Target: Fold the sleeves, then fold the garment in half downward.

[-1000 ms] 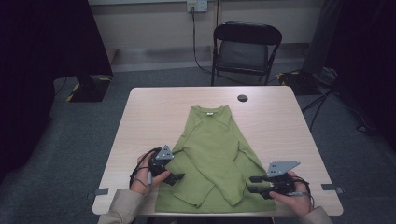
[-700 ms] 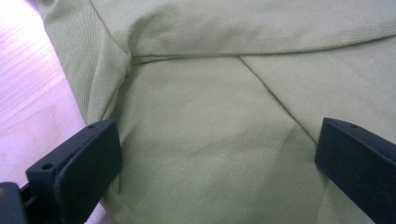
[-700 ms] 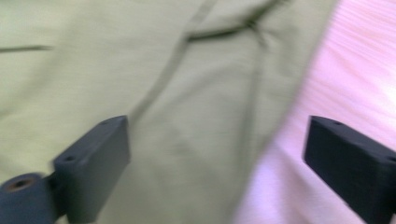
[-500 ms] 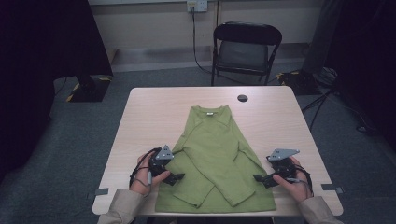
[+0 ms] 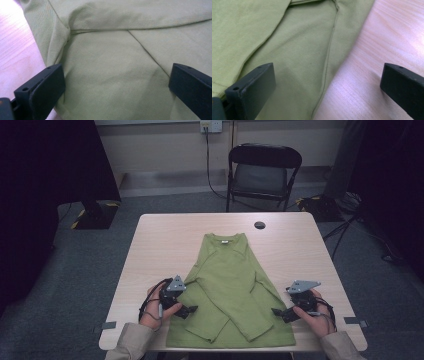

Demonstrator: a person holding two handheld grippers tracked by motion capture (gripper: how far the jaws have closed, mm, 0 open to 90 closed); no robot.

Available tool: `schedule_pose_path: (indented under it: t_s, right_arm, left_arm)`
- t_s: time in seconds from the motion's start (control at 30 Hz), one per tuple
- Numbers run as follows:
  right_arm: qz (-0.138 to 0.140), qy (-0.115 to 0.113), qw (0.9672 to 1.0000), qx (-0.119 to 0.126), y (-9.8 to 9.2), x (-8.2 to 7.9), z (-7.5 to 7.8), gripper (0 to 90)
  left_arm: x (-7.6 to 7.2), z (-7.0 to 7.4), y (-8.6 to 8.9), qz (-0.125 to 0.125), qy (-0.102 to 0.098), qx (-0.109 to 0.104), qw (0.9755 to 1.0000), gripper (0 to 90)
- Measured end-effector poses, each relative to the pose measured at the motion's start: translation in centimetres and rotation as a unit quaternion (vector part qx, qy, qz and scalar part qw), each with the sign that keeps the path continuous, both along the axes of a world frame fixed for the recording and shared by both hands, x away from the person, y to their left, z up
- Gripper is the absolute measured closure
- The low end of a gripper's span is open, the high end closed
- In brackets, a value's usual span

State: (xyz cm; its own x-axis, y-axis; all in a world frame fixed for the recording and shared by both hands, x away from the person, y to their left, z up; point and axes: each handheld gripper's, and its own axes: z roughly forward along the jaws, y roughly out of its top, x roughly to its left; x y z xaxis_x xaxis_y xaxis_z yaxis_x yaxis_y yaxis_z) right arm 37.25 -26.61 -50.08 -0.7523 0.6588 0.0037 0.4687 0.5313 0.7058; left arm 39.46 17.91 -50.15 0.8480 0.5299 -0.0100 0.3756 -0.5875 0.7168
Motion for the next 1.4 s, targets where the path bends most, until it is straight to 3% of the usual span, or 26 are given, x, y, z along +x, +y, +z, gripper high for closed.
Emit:
schedule_pose_path:
  t_s: [0.37,0.47,0.53,0.6,0.67,0.77,0.83,0.9,0.93,0.97,1.03,1.1,1.17,1.27,1.4]
  right_arm:
    - [-0.024,0.004,0.9997,0.002,0.2,0.4,0.2,2.0]
    - [-0.035,-0.002,0.9993,0.008,0.4,1.0,0.5,1.6]
    - [-0.045,-0.013,0.9989,0.009,0.6,1.5,0.7,2.9]
    - [-0.055,-0.022,0.9982,0.006,0.9,2.2,0.9,3.8]
    - [-0.069,-0.027,0.9972,0.005,1.3,3.2,1.0,4.8]
    - [-0.078,-0.032,0.9964,0.011,2.0,4.8,1.1,12.0]
    - [-0.083,-0.031,0.9960,0.015,2.5,5.6,1.2,19.6]
    - [-0.083,-0.026,0.9961,0.018,3.0,6.3,1.1,31.0]
    - [-0.080,-0.022,0.9964,0.018,3.1,6.5,1.0,34.2]
    - [-0.083,-0.016,0.9963,0.014,3.3,6.7,0.8,38.9]
    - [-0.074,-0.005,0.9967,0.034,3.2,6.7,0.6,48.7]
    - [-0.065,-0.001,0.9970,0.041,3.1,6.4,0.6,64.0]
    - [-0.062,0.001,0.9972,0.042,3.2,6.2,0.6,72.0]
    - [-0.053,0.008,0.9972,0.051,3.2,5.6,0.6,79.4]
    - [-0.041,0.017,0.9972,0.060,3.1,4.5,0.6,80.7]
  left_arm:
    - [-0.1,0.0,-0.2,0.010,0.001,-0.001,0.9999,0.0]
    - [0.0,0.5,0.1,0.023,0.016,-0.013,0.9995,2.9]
    - [0.1,1.4,0.4,0.029,0.001,-0.016,0.9994,5.3]
    - [0.7,2.2,0.8,0.041,-0.015,-0.030,0.9986,1.5]
    - [1.9,2.4,1.1,0.064,-0.014,-0.042,0.9969,2.0]
    - [3.9,1.9,1.0,0.089,-0.015,-0.023,0.9956,3.9]
    - [4.7,1.4,1.0,0.088,-0.019,-0.026,0.9956,12.6]
    - [5.2,0.7,0.8,0.101,-0.016,-0.002,0.9947,21.3]
    - [5.3,0.4,1.0,0.097,-0.020,-0.006,0.9950,25.4]
    - [5.3,0.3,1.1,0.098,-0.012,-0.026,0.9948,29.8]
    - [5.1,0.2,1.3,0.097,-0.017,-0.030,0.9947,37.1]
    - [4.7,0.3,1.3,0.099,-0.017,-0.033,0.9944,46.5]
    - [4.5,0.4,1.4,0.109,-0.010,-0.035,0.9933,54.9]
    - [4.0,0.3,1.6,0.100,-0.005,-0.049,0.9938,67.5]
    - [3.0,0.3,1.7,0.087,0.007,-0.056,0.9946,78.3]
